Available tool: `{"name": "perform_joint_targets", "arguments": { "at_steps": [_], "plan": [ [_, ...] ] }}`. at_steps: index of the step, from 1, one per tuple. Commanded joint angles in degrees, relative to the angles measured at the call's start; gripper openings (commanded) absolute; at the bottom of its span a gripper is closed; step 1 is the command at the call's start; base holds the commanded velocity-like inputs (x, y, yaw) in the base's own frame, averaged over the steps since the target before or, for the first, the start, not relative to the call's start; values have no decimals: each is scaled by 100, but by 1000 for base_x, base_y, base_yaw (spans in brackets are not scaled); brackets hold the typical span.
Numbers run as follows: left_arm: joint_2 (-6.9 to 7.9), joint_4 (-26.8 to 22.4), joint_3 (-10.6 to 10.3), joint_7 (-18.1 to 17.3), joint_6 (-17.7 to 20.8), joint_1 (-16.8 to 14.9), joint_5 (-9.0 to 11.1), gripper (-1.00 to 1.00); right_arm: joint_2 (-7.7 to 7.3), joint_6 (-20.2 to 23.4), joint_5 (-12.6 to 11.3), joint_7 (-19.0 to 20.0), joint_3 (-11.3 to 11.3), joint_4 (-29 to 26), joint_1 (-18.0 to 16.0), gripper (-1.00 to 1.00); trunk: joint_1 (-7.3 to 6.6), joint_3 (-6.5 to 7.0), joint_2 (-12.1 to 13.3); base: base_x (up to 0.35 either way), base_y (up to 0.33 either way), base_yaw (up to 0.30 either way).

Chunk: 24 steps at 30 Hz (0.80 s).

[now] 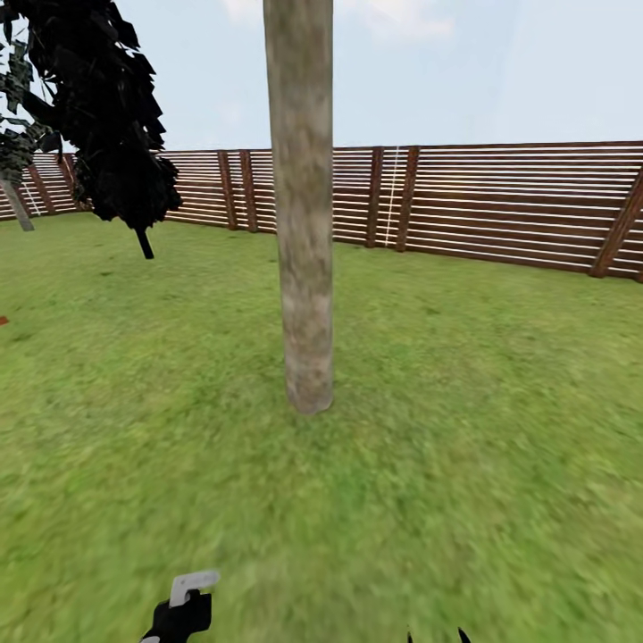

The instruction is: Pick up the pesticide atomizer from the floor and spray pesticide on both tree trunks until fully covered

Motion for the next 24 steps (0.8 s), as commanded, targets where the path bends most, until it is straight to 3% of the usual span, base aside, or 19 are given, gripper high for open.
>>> {"name": "perform_joint_targets", "arguments": {
  "at_steps": [1, 24],
  "plan": [
    [0, -1, 0, 0, 0, 0, 1, -100, 0, 0, 0, 1, 0, 0, 0, 100, 0, 0, 0, 338, 0, 0],
    [31, -209, -6, 0, 21, -67, -12, -100, -4, -18, -26, -39, -28, -10, 0, 100, 0, 0, 0, 338, 0, 24]
  ]
}}
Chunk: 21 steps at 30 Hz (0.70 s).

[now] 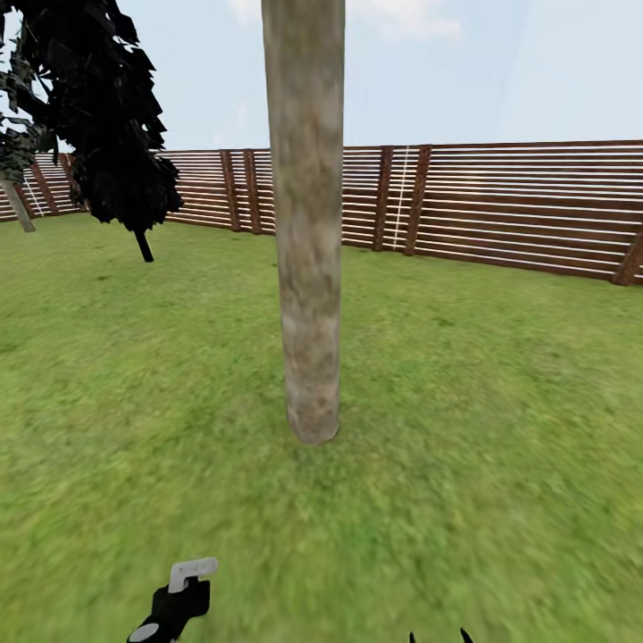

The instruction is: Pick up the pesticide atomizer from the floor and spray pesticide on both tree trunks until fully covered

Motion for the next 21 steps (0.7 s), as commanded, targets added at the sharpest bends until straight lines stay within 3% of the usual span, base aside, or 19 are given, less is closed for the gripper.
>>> {"name": "perform_joint_targets", "arguments": {
  "at_steps": [1, 3, 4, 6, 9, 13, 15, 18, 19, 21],
  "plan": [
    [17, -5, -2, -1, -1, -2, -24, -100, -6, 0, 1, -1, -2, -2, 0, 100, 0, 0, 0, 338, 0, 0],
    [53, -9, -4, -7, -3, -3, -119, -100, -45, 0, 1, -2, -4, -6, -1, 100, 0, 0, 0, 338, 0, 0],
    [56, -11, 4, -44, -5, -3, -275, -100, -79, 0, 1, -3, -5, -7, -1, 100, 0, 0, 0, 338, 0, 0],
    [50, -11, -30, -71, -10, 2, -298, -100, -86, 3, 5, 9, 1, -6, -1, 100, 0, 0, 0, 338, 0, 0],
    [70, -3, -308, -275, -12, 31, -393, -100, -89, 6, 17, 32, 4, -61, -3, 100, 0, 0, 0, 338, 0, 0],
    [86, -8, -359, -493, -13, 20, -544, -100, -80, 55, 42, 70, 13, -684, -6, 100, 0, 0, 0, 338, 0, 0],
    [92, -10, -462, -590, -19, 4, -830, -100, -75, 567, 318, 643, 117, -941, -79, 100, 0, 0, 0, 166, 0, 0],
    [203, -18, -641, -1056, -26, -3, -1343, -100, -2, 1795, 629, 2122, 185, -1387, -634, 100, 0, 0, 0, 34, 0, 0],
    [319, -18, -656, -1402, -24, -16, -1407, -100, 47, 2096, 659, 2642, 195, -1543, -844, 100, 0, 0, 0, 8, 0, 0],
    [658, -19, -663, -2603, -15, -34, -1461, -100, 100, 2664, 707, 3745, 203, -1798, -1381, 100, 0, 0, 0, 2, 0, 0]
  ]
}}
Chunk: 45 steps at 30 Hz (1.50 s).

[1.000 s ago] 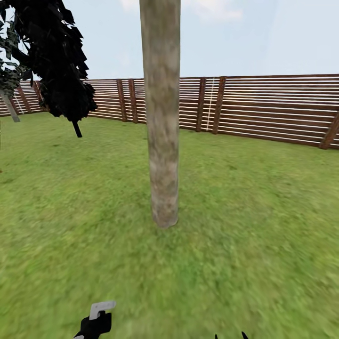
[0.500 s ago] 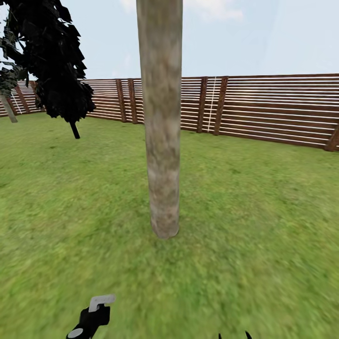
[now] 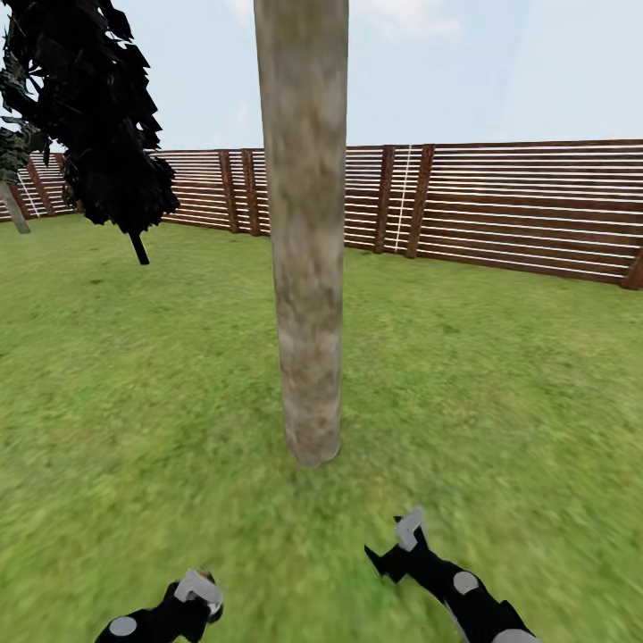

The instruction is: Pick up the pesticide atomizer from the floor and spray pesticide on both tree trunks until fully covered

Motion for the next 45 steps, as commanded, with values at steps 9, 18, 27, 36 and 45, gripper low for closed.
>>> {"name": "perform_joint_targets", "arguments": {
  "at_steps": [9, 18, 27, 36, 45],
  "plan": [
    [436, -160, 1, -2749, 123, -194, -853, -100, 339, 489, 467, 2519, 893, -189, -836, 100, 0, -1, 0, 0, 0, 0],
    [369, -340, -7, -3044, 463, -293, -1542, -100, 506, 498, 501, 3348, 1259, -467, -842, 100, 0, -1, 0, 0, 0, 0],
    [-69, -670, -7, -3536, 475, -365, -2606, -100, 546, 541, 494, 3437, 2827, -728, -842, -100, 0, -1, 0, 0, 0, 0],
    [-505, -675, -635, -3534, 494, -369, -2692, -100, 577, 544, 505, 3436, 2905, -726, -842, -100, 0, -1, 0, 0, 0, 0],
    [-947, -711, -640, -3468, 504, -684, -2682, -100, 577, 542, 487, 3450, 2908, -697, -842, -100, 0, -1, 0, 0, 0, 0]
  ]
}}
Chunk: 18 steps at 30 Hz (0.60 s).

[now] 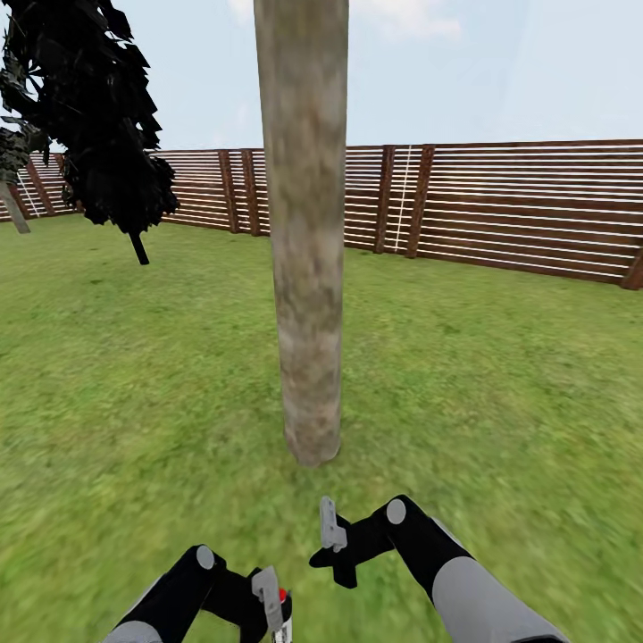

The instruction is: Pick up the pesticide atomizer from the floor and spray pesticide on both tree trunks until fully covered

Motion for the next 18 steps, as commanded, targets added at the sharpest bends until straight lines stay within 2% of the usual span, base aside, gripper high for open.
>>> {"name": "perform_joint_targets", "arguments": {
  "at_steps": [1, 14, 18],
  "plan": [
    [-22, 3, -1, -1, 0, -25, 2, -100, 0, -1, 0, 1, 0, 4, 0, -100, 0, 0, 0, 0, 0, 0],
    [-53, -4, 8, 26, -18, -65, 55, -100, 0, -8, 0, 2, 0, 8, 0, -100, 0, 0, 0, 0, 0, 0],
    [-53, -3, 15, 26, -25, -106, 205, -100, 0, -7, 0, 2, 0, 8, 0, -100, 0, 0, 0, 0, 0, 0]
  ]
}}
